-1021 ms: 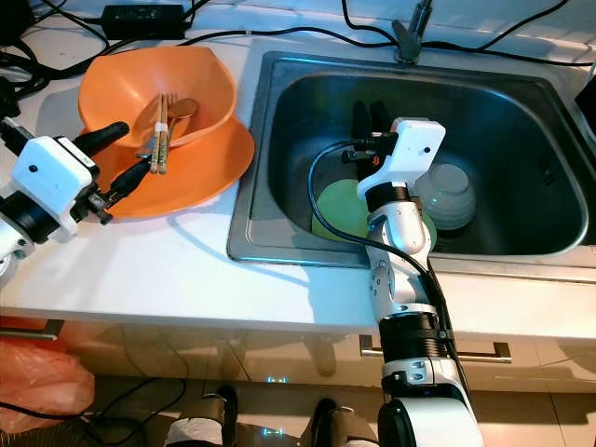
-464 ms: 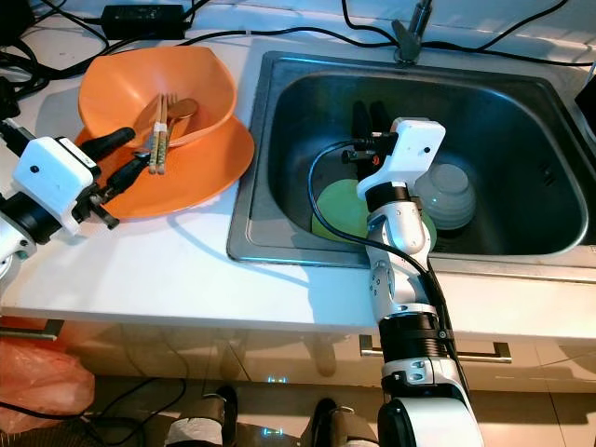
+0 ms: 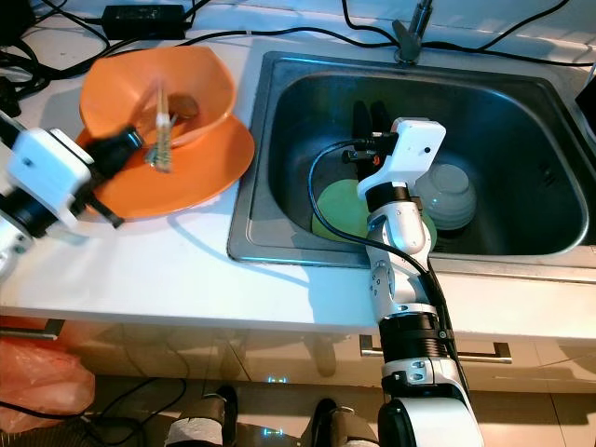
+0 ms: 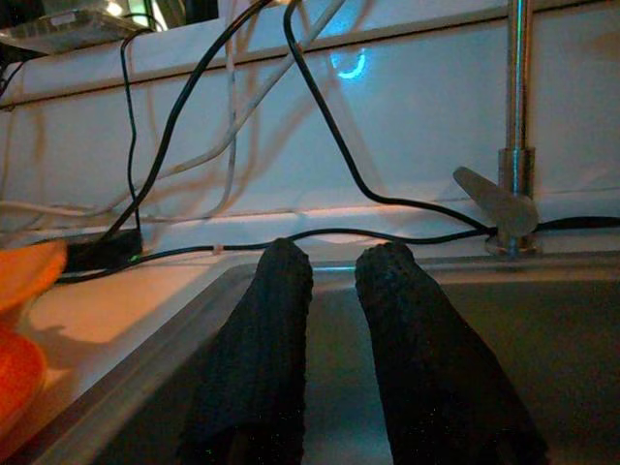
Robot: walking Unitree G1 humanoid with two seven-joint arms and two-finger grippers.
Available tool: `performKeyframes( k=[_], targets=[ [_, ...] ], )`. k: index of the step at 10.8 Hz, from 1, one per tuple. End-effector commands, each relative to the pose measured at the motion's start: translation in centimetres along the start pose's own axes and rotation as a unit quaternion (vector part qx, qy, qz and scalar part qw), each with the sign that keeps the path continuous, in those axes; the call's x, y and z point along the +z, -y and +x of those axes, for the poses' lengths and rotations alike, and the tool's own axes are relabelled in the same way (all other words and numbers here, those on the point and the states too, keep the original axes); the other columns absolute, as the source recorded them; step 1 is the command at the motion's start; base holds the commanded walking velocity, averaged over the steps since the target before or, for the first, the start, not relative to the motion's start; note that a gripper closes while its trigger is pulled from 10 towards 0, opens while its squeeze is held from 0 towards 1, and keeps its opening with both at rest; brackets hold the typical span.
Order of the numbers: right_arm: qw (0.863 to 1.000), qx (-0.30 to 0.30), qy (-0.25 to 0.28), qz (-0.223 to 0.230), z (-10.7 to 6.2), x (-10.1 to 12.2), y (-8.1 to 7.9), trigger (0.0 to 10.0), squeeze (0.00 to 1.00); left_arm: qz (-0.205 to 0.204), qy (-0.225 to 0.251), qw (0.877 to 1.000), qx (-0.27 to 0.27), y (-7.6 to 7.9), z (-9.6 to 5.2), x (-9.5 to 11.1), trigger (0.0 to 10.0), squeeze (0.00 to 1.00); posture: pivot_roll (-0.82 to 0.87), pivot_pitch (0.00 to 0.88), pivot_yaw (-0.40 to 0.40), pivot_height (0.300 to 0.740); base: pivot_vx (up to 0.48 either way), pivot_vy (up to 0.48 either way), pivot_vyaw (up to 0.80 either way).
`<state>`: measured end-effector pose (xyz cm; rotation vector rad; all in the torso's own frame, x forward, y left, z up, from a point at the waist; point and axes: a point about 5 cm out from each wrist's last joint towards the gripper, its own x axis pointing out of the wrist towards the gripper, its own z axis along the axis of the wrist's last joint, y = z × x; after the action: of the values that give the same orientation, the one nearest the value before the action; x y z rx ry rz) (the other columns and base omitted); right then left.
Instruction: Kitchen organization
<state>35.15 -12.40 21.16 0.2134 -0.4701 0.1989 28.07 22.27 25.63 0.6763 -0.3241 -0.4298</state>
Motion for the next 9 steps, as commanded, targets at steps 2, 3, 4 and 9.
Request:
performKeyframes(
  k=[2,3,4,9],
  targets=[
    [0.999,-0.018,-0.027,0.009,-1.0,-1.4,0.6,10.0,0.00,0.001,0.029,1.000,0.010,-1.0,0.1,1.8,5.4,0.00,0.21,0.219,-0.033,0.740,0.000,0.000,0.00],
    [0.999,-0.017,-0.027,0.009,-1.0,-1.4,0.6,10.0,0.00,0.006,0.033,0.999,0.012,-1.3,0.1,2.2,10.0,0.00,0.21,0.217,-0.034,0.740,0.000,0.000,0.00],
    [0.999,-0.017,-0.027,0.009,-1.0,-1.5,0.5,10.0,0.00,0.011,0.033,0.999,0.009,-1.6,0.0,2.4,10.0,0.00,0.21,0.217,-0.033,0.740,0.000,0.000,0.00],
    [1.000,-0.015,-0.026,0.010,-0.9,-1.4,0.5,10.0,0.00,0.067,-0.017,0.994,0.082,-4.2,-0.7,1.8,10.0,0.00,0.21,0.211,-0.036,0.740,0.000,0.000,0.00]
  ],
)
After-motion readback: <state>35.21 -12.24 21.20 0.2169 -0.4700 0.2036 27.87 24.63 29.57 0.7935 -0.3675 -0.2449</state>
